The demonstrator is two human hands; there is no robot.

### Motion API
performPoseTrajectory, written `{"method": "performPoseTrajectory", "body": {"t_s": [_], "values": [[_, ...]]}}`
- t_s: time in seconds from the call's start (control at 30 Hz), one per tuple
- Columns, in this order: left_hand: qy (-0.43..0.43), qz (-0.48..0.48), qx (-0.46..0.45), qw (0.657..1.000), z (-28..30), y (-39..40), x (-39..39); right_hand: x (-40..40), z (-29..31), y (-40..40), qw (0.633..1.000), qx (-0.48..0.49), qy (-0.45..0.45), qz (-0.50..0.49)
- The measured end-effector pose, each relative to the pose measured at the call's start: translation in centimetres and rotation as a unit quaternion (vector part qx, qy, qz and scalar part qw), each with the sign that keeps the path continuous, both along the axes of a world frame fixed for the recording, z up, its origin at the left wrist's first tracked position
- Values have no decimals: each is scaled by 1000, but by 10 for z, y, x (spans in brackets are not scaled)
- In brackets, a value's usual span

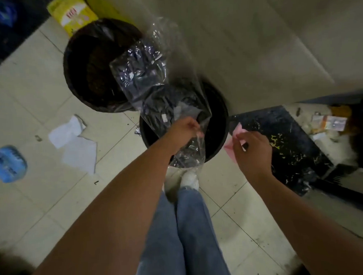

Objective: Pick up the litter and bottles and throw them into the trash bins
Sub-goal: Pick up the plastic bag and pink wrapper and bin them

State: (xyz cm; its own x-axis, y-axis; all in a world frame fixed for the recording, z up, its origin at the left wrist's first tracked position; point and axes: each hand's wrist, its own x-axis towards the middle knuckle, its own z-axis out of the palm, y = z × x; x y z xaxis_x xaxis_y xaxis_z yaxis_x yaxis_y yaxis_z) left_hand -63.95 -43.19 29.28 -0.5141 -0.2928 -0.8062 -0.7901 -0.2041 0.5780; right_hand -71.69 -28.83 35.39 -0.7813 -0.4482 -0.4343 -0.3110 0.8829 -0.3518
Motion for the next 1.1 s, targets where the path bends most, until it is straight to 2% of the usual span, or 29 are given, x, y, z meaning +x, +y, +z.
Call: {"method": "performPoseTrajectory", "body": {"t_s": [0.13, 0.2, 0.3, 0.33, 0.4, 0.53, 0.63, 0.8, 0.87, 0.97, 1.1], "values": [[-75, 74, -23, 994, -81, -4, 9, -9, -62, -24, 998, 11, -36, 49], [-67, 142, 14, 987, -120, -10, 8, -10, -96, -31, 997, 21, -44, 56], [-71, 139, 71, 985, -177, -14, -4, -12, -152, -39, 995, 60, -57, 58], [-77, 114, 81, 987, -196, -11, -12, -13, -171, -42, 993, 78, -65, 67], [-106, -8, 78, 991, -229, -5, -27, -16, -208, -50, 986, 103, -82, 101], [-84, -110, -61, 989, -279, 1, -32, -14, -273, -62, 972, 162, -101, 136], [-116, -179, -103, 972, -296, 3, -19, -11, -298, -66, 969, 166, -138, 123], [-134, -248, -207, 937, -236, -4, 3, -6, -278, -75, 952, 230, -156, 126], [-123, -308, -258, 907, -195, -12, 15, -4, -242, -80, 959, 202, -138, 145], [-103, -347, -316, 877, -121, -27, 38, 11, -172, -93, 962, 139, -111, 206], [-136, -321, -369, 862, -23, -57, 89, 54, -81, -120, 951, 101, -84, 279]]}}
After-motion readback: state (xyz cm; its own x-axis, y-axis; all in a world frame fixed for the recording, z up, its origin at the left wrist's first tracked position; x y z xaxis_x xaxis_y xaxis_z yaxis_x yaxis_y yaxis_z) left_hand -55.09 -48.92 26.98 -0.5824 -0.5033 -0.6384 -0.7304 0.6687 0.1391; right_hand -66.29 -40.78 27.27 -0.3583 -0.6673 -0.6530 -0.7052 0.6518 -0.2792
